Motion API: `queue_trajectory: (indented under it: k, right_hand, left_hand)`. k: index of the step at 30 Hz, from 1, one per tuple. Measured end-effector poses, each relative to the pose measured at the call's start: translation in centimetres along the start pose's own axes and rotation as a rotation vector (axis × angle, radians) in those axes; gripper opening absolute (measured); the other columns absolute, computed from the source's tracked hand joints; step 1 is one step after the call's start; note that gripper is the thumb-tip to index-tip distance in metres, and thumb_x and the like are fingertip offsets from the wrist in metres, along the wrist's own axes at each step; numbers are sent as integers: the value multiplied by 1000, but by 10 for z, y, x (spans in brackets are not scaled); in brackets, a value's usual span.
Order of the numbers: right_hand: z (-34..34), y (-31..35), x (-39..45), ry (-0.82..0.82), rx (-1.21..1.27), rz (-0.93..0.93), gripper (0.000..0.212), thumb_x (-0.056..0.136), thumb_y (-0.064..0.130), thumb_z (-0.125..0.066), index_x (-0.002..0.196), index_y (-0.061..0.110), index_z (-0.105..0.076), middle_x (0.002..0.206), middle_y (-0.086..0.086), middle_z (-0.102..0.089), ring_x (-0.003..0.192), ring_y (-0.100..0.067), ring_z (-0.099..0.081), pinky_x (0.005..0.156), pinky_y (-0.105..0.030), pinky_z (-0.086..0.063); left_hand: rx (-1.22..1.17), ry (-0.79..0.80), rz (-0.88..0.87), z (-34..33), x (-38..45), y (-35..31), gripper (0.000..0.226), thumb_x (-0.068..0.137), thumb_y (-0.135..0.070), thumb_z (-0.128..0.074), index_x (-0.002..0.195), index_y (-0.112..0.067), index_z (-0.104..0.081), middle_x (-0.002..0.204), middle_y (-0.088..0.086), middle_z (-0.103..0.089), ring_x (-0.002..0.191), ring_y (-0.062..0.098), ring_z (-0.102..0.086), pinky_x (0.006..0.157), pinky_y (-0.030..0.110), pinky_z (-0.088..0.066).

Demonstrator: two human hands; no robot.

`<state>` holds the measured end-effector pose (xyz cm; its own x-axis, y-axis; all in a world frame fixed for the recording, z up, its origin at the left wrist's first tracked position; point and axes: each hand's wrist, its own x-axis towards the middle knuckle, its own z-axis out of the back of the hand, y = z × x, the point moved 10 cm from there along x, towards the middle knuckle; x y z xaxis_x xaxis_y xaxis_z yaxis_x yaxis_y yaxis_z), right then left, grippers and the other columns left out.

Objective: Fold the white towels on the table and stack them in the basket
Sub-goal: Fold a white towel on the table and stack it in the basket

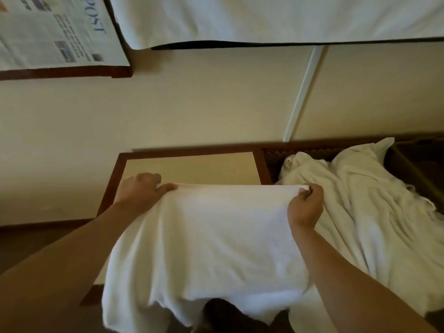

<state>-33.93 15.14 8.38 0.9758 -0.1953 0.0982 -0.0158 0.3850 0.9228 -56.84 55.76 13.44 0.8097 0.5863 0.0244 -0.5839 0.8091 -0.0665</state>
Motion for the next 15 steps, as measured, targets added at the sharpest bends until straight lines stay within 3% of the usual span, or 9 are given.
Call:
queue_trajectory:
  k: [5, 9, 11, 13, 15]
  right_hand:
    - [-85, 9, 66, 17, -107, 54, 25, 106, 11, -46, 123, 0, -60, 119, -22, -63, 107, -37, -60, 83, -31, -40]
    - [-141, 3, 119, 33, -213, 100, 24, 104, 8, -48, 117, -6, -63, 114, -29, -63, 105, -45, -58, 87, -46, -44]
    - [-165, 1, 141, 54, -264, 100, 23, 103, 7, -49, 114, -6, -64, 112, -29, -65, 104, -46, -59, 87, -49, -45]
    - [-186, -3, 164, 60, -286, 95, 23, 101, 7, -50, 113, -5, -65, 113, -27, -66, 106, -45, -60, 89, -46, -44]
    - [-204, -8, 183, 71, -298, 63, 25, 101, 7, -50, 117, -4, -66, 116, -25, -67, 111, -43, -59, 91, -40, -40]
  left_hand:
    - [-27, 77, -50, -21, 103, 2, 53, 90, -76, -44, 79, -26, -58, 83, -6, -59, 86, 24, -63, 67, 34, -41]
    - [1, 109, -46, -46, 173, 7, 69, 85, -87, -37, 108, -28, -66, 106, 4, -70, 98, 31, -67, 79, 42, -56]
    - [4, 127, -54, -62, 199, 5, 73, 86, -86, -37, 119, -28, -66, 112, 8, -70, 99, 33, -67, 80, 44, -56]
    - [44, 143, -60, -80, 227, 1, 71, 87, -86, -34, 116, -28, -66, 108, 7, -69, 94, 30, -65, 80, 42, -52]
    - [72, 157, -47, -93, 249, -1, 65, 87, -85, -33, 100, -29, -64, 101, 3, -68, 84, 24, -58, 75, 39, -47]
